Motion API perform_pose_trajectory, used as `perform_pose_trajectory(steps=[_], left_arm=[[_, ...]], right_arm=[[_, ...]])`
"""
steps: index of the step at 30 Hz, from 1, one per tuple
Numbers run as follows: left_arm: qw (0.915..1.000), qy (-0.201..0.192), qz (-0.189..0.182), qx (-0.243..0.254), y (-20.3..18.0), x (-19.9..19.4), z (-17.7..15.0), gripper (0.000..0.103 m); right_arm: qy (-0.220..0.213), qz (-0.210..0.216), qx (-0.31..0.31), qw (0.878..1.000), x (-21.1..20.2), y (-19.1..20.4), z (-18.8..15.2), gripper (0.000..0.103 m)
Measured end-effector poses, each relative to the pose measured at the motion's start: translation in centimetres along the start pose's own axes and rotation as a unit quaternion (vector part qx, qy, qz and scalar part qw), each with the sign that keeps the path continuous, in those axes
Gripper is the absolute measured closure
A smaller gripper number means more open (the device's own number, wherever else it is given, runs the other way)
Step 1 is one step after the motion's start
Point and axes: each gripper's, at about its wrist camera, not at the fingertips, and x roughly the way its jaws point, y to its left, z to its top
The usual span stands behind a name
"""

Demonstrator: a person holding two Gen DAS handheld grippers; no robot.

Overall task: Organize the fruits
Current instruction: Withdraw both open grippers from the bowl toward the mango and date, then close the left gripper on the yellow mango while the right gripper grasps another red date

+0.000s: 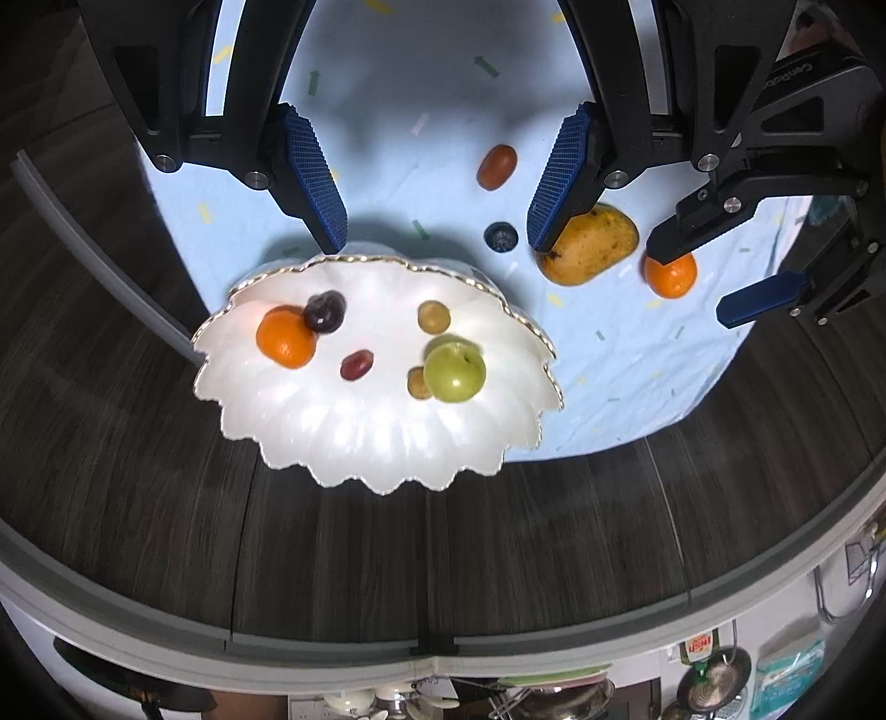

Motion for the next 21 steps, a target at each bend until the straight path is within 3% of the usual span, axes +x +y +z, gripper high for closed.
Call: perform_pose_trajectory(steps=[21], left_arm=[[0.9944,0.022,-0.054,0.088,0.4,5.1,-1.7,0.042]], right_arm=[[0.022,-0.021,0.005,1.0,3.3,2.1,-3.7,0.035]])
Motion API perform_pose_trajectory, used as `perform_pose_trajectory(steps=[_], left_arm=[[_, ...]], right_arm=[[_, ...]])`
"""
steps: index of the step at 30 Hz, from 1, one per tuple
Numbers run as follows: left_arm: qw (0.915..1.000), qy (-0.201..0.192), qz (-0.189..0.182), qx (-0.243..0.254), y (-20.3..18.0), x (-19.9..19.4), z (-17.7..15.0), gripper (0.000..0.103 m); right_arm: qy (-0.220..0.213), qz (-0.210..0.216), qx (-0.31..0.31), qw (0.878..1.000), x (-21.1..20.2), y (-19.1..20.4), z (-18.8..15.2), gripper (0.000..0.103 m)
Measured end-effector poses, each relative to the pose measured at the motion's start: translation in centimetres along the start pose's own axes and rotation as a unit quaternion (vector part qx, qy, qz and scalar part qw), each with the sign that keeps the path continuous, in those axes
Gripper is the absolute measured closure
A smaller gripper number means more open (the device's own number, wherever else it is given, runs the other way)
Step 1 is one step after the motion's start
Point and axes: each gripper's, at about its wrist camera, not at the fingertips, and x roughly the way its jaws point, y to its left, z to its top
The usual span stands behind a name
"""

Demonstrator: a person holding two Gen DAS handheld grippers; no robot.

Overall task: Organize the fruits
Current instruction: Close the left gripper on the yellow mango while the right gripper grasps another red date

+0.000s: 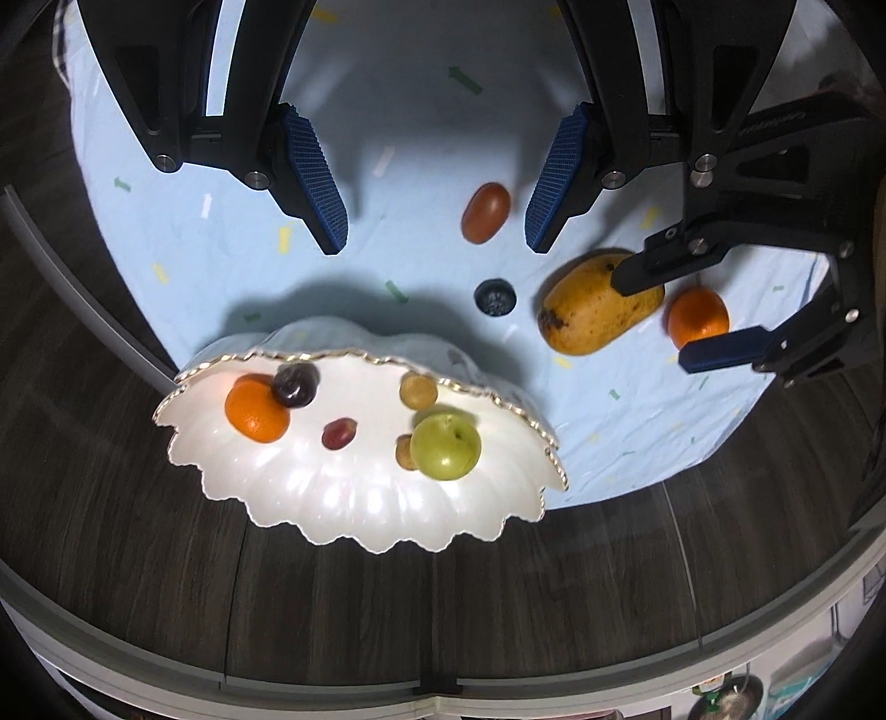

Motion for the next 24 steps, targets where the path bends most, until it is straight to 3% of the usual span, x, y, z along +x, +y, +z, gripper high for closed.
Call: perform_pose_trajectory(steps=[17,24], left_arm=[[0.9987,-0.011,-0.049,0.002,0.4,0.6,-0.4,0.048],[0.9983,-0.002,-0.058,-0.002,0.2,1.2,-0.4,0.049]], right_arm=[[-0.014,0.0,0.006,1.0,0.0,0.7,-0.5,0.039],[-0.004,0.02,0.007,1.0,0.1,0.6,-0.8,0.05]])
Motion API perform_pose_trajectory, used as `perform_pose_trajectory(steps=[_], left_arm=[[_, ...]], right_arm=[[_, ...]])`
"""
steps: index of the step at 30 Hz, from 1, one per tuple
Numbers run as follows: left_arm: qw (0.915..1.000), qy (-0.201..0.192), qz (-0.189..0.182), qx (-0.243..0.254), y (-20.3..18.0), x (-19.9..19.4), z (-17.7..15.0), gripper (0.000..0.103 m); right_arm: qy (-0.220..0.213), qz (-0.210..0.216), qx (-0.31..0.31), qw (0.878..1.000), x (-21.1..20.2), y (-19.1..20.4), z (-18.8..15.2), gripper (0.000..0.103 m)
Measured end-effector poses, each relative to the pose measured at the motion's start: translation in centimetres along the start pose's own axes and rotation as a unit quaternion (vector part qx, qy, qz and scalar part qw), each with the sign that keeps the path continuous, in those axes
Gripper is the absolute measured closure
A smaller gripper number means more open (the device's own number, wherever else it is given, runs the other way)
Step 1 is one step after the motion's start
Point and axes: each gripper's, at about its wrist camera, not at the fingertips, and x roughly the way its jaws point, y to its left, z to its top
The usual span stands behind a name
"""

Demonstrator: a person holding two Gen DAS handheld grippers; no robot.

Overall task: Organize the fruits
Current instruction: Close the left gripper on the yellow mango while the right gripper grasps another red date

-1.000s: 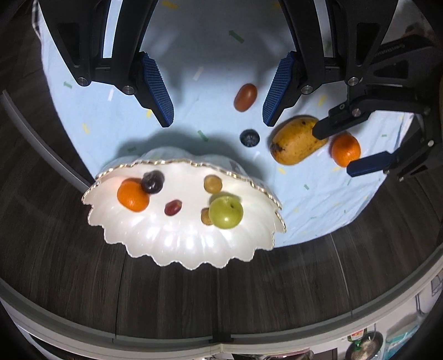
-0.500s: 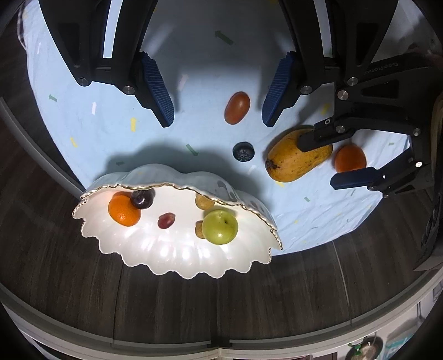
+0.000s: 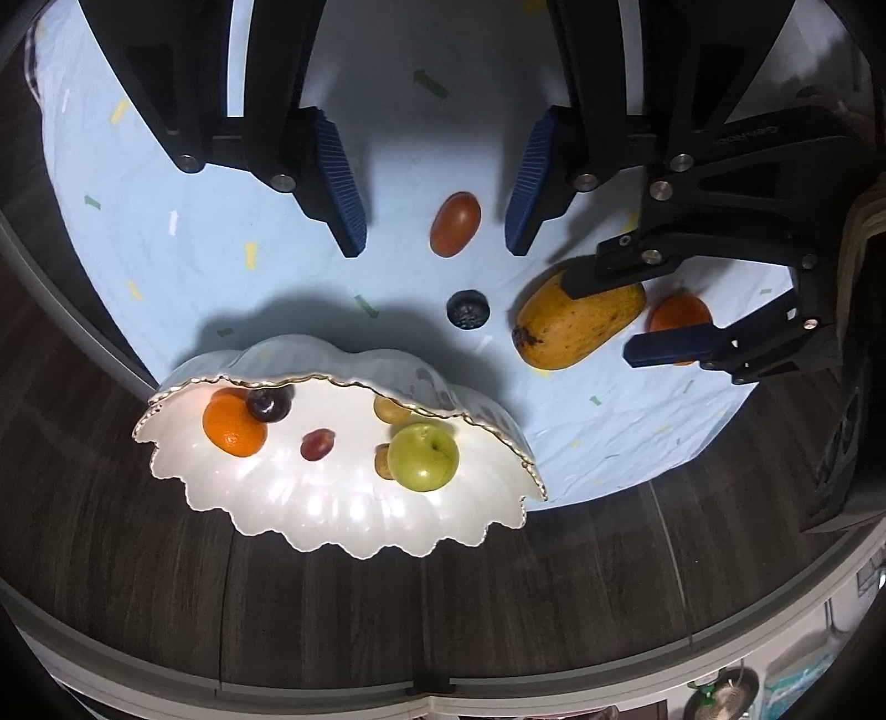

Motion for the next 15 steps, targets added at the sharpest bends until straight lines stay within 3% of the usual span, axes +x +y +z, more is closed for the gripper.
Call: perform_pose_trajectory(steps=[10,15], left_arm=[[0.9998,0.017,0.006,-0.007,0.1,1.4,-0.3,0.051],[0.9997,0.014,0.013,-0.012,-0.1,1.5,-0.5,0.051]], right_arm=[[0.023,0.021,0.011,0.999,1.6,-0.1,-0.2,0.059],[0.025,0.027,0.013,0.999,2.1,0.0,-0.2,0.069]])
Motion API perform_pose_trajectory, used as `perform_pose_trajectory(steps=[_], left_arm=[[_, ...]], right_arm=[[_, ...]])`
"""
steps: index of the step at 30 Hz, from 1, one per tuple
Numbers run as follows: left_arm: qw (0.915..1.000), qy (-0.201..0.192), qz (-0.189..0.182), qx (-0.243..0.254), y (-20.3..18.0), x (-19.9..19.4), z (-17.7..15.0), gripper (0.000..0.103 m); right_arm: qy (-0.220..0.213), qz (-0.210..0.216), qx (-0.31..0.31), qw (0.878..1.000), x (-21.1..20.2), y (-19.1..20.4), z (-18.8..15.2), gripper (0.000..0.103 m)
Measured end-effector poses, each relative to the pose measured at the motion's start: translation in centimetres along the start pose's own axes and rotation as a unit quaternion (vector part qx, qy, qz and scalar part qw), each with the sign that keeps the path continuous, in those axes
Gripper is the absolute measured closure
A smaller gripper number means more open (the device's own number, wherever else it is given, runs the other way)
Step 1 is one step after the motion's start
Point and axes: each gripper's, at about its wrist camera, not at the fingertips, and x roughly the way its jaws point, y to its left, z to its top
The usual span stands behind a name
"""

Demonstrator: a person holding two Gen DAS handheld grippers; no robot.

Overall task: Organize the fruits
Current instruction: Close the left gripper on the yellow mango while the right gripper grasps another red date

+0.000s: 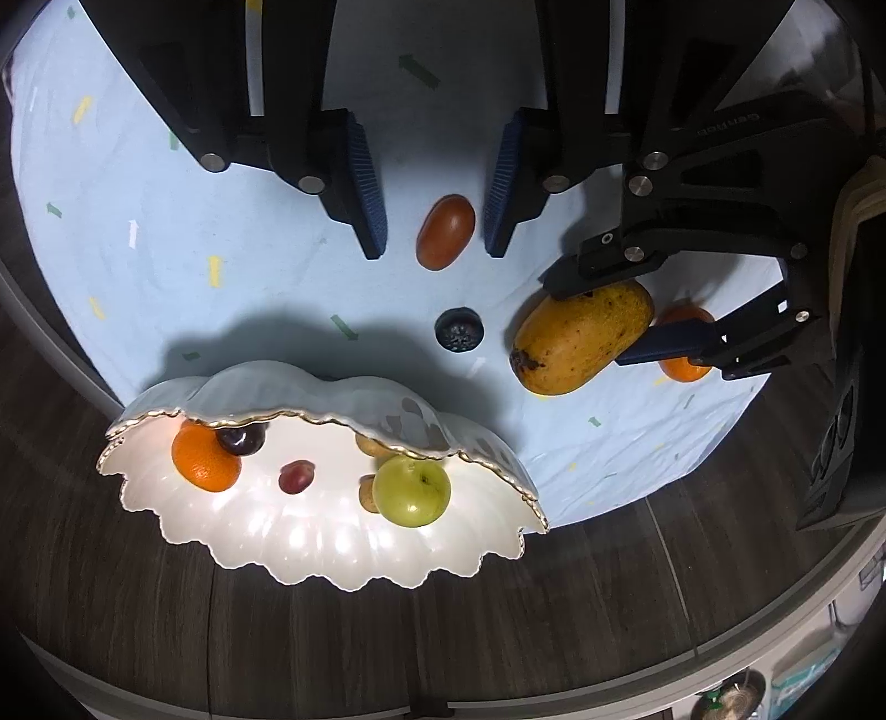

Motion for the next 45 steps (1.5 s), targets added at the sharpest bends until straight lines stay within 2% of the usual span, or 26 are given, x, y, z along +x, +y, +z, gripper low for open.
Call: perform_pose_trajectory(steps=[3,8,17,29,38,45], left_arm=[[1.0,0.0,0.0,-0.007,0.1,0.0,0.0,0.051],[0.9998,0.0,0.007,-0.018,0.0,-0.1,-0.1,0.052],[0.9983,0.004,0.014,-0.056,0.1,-0.5,-0.3,0.054],[0.997,-0.005,0.031,-0.07,-1.2,-3.5,-0.5,0.056],[0.9956,-0.024,0.045,-0.078,-1.9,-6.4,0.1,0.063],[0.9951,-0.023,0.043,-0.086,-2.3,-6.7,-0.5,0.068]], right_arm=[[-0.002,-0.001,-0.001,1.0,0.1,0.1,0.0,0.072],[-0.001,0.002,-0.003,1.0,0.2,0.2,0.1,0.082],[0.0,0.005,-0.007,1.0,-0.3,0.2,0.1,0.082],[-0.023,0.008,-0.018,1.0,-3.2,0.6,0.5,0.082],[-0.049,0.012,-0.023,0.998,-5.9,0.7,1.2,0.082],[-0.059,0.012,-0.024,0.998,-7.0,0.6,1.4,0.082]])
